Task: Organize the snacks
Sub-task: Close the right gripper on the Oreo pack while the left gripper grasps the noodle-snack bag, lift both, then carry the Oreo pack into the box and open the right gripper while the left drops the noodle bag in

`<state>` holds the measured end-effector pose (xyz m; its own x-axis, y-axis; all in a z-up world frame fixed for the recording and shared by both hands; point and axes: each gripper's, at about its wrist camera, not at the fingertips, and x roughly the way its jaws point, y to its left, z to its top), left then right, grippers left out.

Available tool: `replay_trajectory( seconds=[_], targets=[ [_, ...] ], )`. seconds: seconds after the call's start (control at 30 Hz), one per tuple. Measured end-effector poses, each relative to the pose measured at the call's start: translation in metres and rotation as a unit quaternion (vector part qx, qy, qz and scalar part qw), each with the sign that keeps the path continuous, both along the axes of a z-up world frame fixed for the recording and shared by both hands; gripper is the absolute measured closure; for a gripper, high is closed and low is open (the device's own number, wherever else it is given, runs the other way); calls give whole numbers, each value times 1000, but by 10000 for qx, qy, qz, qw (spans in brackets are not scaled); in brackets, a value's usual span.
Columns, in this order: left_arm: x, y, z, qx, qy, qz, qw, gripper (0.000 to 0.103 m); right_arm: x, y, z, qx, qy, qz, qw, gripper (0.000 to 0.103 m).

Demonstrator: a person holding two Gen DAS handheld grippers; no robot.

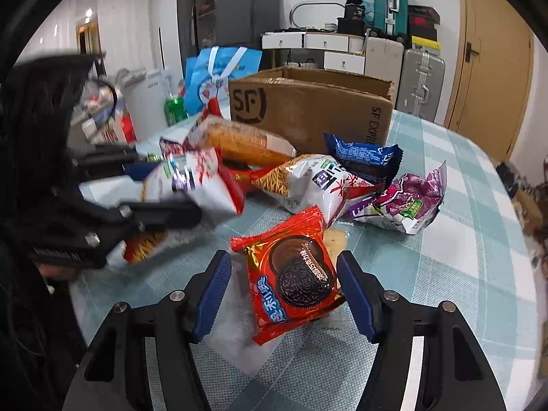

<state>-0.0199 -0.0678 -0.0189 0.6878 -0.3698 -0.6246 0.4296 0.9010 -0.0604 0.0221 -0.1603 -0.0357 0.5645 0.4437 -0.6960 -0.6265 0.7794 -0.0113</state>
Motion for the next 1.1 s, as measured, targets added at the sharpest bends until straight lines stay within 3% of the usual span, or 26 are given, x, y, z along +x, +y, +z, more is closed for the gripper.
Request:
replay_trajectory(
  seconds=[0.03,0.1,0.3,0.67,1.1],
  targets=[
    [0,1,1,-24,-8,10,10000,61,-1,3,-2,-108,-77,-30,9999,39],
    [-1,4,3,-76,-31,30,10000,61,0,7,-6,-250,-66,-62,9996,57],
    [-6,14,12,-215,-147,151,9995,61,-4,3,-2,-82,-170,-33,9998,57],
    [-10,35,38,-491,-457,551,9962,61,-8,-15,37,915,-536,-146,9943,57],
    [15,58,79,-485,-874,1328,9861,61,36,-7,79,1564,-673,-449,9844,57]
  ],
)
